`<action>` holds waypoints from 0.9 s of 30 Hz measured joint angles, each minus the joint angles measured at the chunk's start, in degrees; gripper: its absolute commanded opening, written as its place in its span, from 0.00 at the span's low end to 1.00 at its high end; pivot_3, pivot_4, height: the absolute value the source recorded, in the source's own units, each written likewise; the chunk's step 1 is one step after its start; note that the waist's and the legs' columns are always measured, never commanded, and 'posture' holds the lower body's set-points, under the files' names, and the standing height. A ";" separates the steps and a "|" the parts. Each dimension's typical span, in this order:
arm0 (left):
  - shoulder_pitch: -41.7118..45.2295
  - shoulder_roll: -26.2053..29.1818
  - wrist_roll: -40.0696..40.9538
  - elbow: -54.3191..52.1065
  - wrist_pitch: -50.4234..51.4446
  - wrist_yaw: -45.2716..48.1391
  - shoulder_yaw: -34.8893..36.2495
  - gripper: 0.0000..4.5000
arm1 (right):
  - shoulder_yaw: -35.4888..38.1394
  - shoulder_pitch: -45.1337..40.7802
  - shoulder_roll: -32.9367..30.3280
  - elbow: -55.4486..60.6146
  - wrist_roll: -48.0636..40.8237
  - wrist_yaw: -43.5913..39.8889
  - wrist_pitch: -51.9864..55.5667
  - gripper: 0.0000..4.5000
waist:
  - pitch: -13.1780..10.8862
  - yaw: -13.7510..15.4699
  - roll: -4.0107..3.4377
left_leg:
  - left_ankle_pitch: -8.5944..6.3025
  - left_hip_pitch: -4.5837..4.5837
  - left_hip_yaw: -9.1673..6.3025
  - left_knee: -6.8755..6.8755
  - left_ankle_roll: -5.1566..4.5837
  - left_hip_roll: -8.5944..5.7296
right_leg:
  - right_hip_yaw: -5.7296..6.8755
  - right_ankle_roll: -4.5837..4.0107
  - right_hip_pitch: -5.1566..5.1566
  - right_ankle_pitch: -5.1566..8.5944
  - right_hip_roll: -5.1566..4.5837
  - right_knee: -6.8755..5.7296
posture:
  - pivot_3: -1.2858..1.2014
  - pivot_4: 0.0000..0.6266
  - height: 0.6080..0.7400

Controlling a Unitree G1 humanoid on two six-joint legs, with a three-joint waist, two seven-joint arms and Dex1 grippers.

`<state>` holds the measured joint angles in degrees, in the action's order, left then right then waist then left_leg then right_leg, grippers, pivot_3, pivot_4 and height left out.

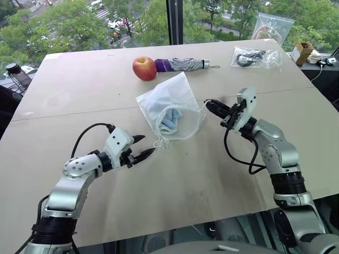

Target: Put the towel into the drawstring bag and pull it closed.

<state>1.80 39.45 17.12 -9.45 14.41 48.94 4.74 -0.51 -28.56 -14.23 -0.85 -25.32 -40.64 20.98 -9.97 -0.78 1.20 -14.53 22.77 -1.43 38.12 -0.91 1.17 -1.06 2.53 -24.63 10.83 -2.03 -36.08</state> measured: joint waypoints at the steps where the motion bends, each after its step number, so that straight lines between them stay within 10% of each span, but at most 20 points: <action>1: 0.00 0.01 0.10 -0.09 0.03 0.33 -0.10 0.68 | -0.04 0.00 0.09 0.00 0.00 0.00 0.00 0.00 | 0.00 0.04 0.00 | 0.00 0.00 0.00 0.00 0.00 0.00 | 0.00 -0.03 0.00 0.02 0.00 0.00 | 0.52 0.24 1.00; 13: 5.23 -1.89 -2.30 1.86 -1.43 1.59 -5.72 0.68 | -0.05 0.00 0.45 0.01 0.04 0.12 -0.03 0.00 | 0.00 -0.02 0.00 | 0.00 0.00 0.01 0.01 0.00 -0.01 | -0.01 0.02 0.00 -0.01 0.01 0.00 | 0.52 0.24 1.00; 21: 6.96 -3.43 -4.76 5.81 -3.80 1.41 -7.67 0.01 | 0.02 0.00 0.34 0.08 0.07 0.80 -0.05 0.00 | 0.00 -0.07 0.00 | 0.00 0.00 -0.01 0.00 0.00 -0.01 | 0.01 0.02 0.00 -0.02 0.01 -0.01 | 0.52 0.24 1.00; 27: 6.53 -4.47 -7.89 6.97 -7.88 -2.93 -7.06 0.01 | 0.46 -0.02 1.05 -0.02 1.05 2.86 -1.83 0.00 | 0.00 -0.02 0.00 | 0.00 0.00 0.01 0.00 0.00 0.00 | -0.01 0.02 0.00 -0.02 0.00 -0.01 | 0.52 0.24 1.00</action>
<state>8.33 34.98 9.23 -2.48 6.53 46.01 -2.32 -0.04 -28.58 -13.17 -0.87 -24.26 -37.78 19.15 -9.97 -0.80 1.20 -14.53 22.77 -1.42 38.12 -0.91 1.17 -1.07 2.55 -24.62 10.81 -2.03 -36.09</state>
